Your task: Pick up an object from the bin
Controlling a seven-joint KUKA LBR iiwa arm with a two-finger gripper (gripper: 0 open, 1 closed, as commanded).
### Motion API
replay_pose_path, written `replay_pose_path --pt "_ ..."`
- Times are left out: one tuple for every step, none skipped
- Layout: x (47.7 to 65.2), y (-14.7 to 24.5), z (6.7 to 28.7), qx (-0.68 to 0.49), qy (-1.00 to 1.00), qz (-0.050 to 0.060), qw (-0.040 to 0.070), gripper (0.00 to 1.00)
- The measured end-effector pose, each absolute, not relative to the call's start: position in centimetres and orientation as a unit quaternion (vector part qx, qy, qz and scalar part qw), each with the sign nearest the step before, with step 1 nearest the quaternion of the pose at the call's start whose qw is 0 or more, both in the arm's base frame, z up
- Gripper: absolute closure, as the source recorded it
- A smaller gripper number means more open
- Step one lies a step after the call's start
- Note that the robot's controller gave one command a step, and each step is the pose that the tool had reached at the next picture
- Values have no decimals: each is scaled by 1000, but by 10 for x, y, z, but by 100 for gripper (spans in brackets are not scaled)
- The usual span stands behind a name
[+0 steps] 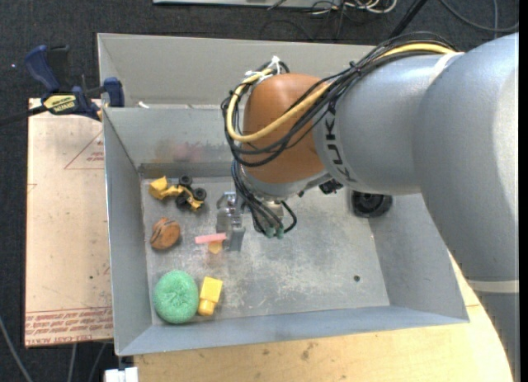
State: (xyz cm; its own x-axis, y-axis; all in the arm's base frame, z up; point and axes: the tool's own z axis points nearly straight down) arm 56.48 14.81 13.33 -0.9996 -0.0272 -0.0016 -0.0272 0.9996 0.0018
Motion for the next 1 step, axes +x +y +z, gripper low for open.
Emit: replay_pose_path --pt "565 148 144 -13 1000 1 2 100"
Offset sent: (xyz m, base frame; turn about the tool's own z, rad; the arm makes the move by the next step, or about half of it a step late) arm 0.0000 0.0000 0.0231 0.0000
